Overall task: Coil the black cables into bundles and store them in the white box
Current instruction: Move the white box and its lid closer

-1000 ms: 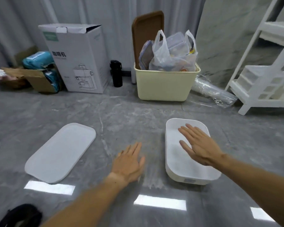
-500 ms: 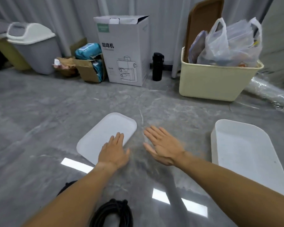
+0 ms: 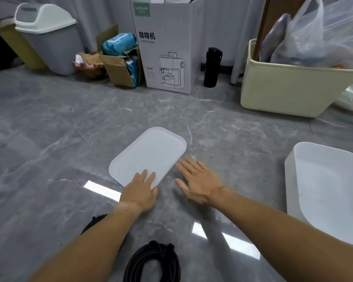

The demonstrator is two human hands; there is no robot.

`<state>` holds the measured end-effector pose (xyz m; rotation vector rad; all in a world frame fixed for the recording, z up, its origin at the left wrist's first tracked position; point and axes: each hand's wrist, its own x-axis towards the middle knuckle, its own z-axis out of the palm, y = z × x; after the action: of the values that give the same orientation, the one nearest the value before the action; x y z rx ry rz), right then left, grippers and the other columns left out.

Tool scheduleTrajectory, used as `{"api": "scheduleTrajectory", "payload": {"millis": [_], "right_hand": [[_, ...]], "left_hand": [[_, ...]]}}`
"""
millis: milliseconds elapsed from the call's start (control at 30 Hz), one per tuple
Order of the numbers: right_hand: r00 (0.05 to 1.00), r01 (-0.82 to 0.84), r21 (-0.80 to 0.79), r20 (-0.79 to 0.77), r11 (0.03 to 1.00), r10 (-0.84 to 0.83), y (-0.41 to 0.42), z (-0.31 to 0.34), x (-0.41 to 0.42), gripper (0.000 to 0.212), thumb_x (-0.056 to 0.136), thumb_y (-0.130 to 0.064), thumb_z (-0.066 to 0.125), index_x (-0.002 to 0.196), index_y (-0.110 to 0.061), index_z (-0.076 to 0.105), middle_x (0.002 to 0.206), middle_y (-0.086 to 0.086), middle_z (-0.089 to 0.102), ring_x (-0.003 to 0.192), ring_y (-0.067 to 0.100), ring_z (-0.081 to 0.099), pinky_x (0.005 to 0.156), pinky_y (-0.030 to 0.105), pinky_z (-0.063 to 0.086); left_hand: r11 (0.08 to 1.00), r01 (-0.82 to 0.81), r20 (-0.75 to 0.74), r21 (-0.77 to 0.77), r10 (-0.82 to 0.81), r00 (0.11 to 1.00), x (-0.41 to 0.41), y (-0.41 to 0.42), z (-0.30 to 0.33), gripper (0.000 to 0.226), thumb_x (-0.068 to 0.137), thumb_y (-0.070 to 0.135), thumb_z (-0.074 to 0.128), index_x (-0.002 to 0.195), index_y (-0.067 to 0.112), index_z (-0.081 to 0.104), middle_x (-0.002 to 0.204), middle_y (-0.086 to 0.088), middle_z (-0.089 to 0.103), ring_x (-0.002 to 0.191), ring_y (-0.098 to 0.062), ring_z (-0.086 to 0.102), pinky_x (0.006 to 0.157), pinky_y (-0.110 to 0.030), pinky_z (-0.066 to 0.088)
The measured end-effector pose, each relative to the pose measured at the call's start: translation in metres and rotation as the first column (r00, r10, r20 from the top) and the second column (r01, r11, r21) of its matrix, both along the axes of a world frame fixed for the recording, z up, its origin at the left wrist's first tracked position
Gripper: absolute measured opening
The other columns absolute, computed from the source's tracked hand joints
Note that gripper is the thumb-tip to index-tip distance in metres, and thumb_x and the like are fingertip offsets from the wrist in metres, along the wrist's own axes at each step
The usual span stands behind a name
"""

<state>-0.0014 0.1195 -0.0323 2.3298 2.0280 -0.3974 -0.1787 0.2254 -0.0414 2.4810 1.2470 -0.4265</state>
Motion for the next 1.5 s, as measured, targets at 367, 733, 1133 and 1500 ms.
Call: {"api": "scheduleTrajectory", "payload": {"millis": [367, 733, 1133, 1500], "right_hand": [[0.996, 0.085, 0.016, 0.021, 0.996, -0.086, -0.032, 0.017, 0.038, 0.063, 0.106, -0.048, 0.017, 0.16, -0.017, 0.008, 0.168, 0.0, 0.003, 0.154, 0.014, -0.002, 0.122, 0.033, -0.005], [0.959, 0.274, -0.019, 0.08, 0.962, -0.271, -0.109, 0.043, 0.112, 0.063, 0.107, -0.047, 0.015, 0.16, -0.016, 0.0, 0.168, 0.002, -0.005, 0.154, 0.016, -0.008, 0.122, 0.034, -0.007], [0.917, 0.38, 0.033, 0.114, 0.924, -0.382, -0.191, 0.052, 0.161, 0.06, 0.107, -0.043, 0.017, 0.159, -0.014, 0.008, 0.168, 0.002, 0.004, 0.154, 0.018, -0.002, 0.122, 0.035, -0.001], [0.878, 0.475, -0.046, 0.087, 0.879, -0.47, -0.233, 0.05, 0.177, 0.063, 0.107, -0.047, 0.011, 0.16, -0.015, 0.0, 0.168, 0.001, -0.005, 0.154, 0.016, -0.009, 0.122, 0.034, -0.006]], "left_hand": [[0.992, 0.118, -0.031, 0.033, -0.117, 0.993, 0.034, -0.027, 0.012, 0.049, 0.105, 0.048, 0.025, 0.149, 0.029, 0.035, 0.16, -0.004, 0.028, 0.141, -0.029, 0.031, 0.112, -0.041, 0.032], [0.996, 0.091, 0.065, -0.026, -0.089, 0.994, 0.084, -0.085, 0.008, 0.047, 0.106, 0.022, 0.018, 0.152, 0.015, 0.031, 0.161, -0.005, 0.02, 0.141, -0.036, 0.024, 0.107, -0.045, 0.032], [0.936, 0.352, -0.095, 0.021, -0.348, 0.933, 0.146, -0.153, 0.011, 0.051, 0.107, 0.036, 0.024, 0.157, 0.029, 0.015, 0.162, -0.006, 0.014, 0.141, -0.036, 0.021, 0.106, -0.044, 0.04], [0.901, 0.434, -0.094, -0.016, -0.433, 0.896, 0.182, -0.189, 0.01, 0.051, 0.107, 0.039, 0.025, 0.155, 0.024, 0.025, 0.164, -0.004, 0.012, 0.147, -0.036, 0.014, 0.113, -0.049, 0.034]]}}
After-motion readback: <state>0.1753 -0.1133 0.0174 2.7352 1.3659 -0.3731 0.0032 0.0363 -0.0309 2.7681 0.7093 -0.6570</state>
